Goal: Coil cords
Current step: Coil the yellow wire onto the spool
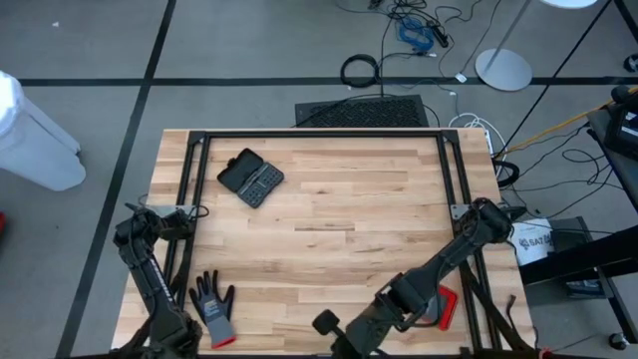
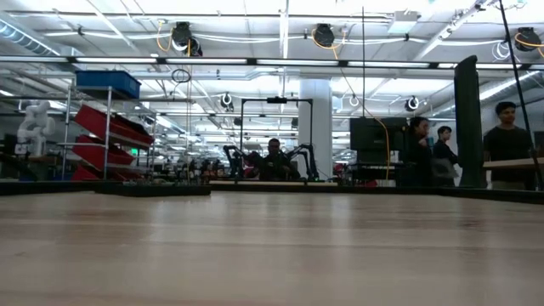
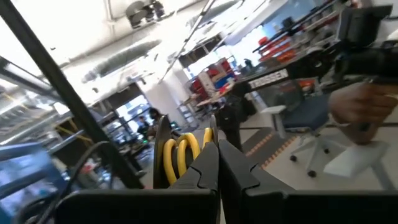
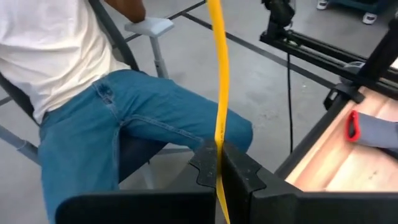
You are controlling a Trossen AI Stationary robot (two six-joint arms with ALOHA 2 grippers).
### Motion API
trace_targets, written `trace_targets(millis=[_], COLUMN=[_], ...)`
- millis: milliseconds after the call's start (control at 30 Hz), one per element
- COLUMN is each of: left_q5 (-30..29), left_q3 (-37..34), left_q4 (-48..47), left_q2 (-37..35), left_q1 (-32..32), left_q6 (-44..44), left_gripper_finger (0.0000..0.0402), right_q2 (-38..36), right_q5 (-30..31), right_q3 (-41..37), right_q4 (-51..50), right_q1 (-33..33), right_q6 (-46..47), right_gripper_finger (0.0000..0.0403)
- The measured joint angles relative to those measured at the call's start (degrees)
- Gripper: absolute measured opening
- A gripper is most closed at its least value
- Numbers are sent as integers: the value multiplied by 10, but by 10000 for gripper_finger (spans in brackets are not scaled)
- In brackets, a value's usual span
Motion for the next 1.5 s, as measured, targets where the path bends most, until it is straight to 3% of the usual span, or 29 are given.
trace_targets(millis=[467, 1100, 1267, 1500], left_q5=[159, 220, 219, 187], left_q3=[0, 0, -1, -1], left_q4=[-64, -69, -64, -72], left_q2=[0, 14, 17, 17], left_q1=[35, 55, 65, 51], left_q6=[-37, -33, -32, -10], left_gripper_finger=[0, 0, 0, 0], right_q2=[-2, 5, 27, 46], right_q5=[-20, -35, -102, -104], right_q3=[0, 0, 0, 0], right_q4=[2, 80, 108, 103], right_q1=[-10, -16, -24, -35], right_q6=[-45, -151, -151, -134], right_gripper_finger=[0, 0, 0, 0])
